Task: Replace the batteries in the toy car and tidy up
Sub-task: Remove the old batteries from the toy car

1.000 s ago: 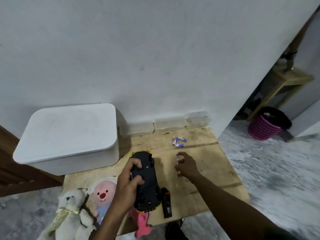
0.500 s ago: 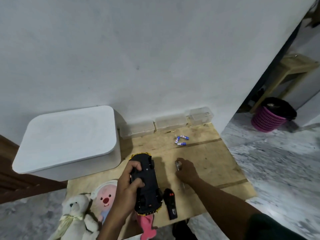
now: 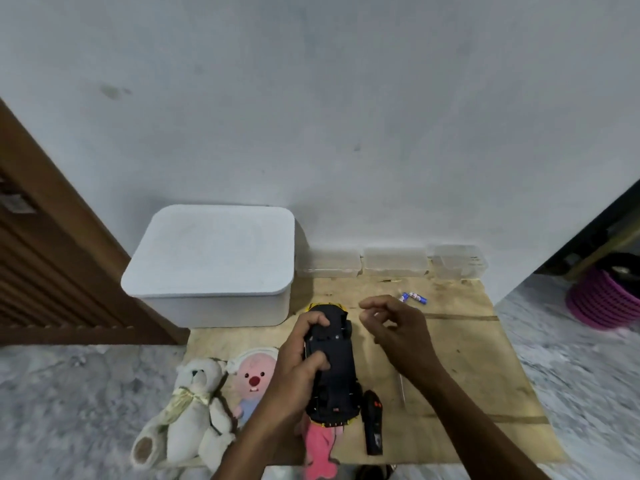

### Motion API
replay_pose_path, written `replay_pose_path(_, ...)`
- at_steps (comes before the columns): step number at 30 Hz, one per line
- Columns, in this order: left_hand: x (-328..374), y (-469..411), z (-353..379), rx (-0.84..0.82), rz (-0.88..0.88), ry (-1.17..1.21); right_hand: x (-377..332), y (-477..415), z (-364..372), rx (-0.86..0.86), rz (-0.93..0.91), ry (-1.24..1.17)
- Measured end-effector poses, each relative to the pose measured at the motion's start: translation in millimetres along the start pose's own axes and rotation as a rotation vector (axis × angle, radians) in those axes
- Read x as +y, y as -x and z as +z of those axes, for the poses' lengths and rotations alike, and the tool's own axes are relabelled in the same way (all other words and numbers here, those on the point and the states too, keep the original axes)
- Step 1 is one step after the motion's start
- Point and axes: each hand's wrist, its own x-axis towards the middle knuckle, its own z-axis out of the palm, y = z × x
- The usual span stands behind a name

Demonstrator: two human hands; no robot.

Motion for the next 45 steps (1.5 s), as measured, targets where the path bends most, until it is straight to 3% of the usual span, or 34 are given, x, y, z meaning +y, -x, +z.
replay_pose_path(5,3,8,-1,0.003,0.02,-0.026,-34,20,-3,-0.233,-0.196,0.151)
replay_pose_path(13,6,14,-1,0.024,0.049,-0.044,-51,35,1,-0.201,-0.209,0.442)
replay_pose_path(26,3,16,0,0.017,0.059,0.008,-51,41,11,-0.042,-0.165,0.37)
replay_pose_path(37,0,16,0,0.003,0.082,0.111,-53,49,13,-0.099,-0.258,0.432)
replay_pose_path(45,-5,15,1,-0.009,0.13,0.057,-59,53,8,-0.121,-0.272,0.414)
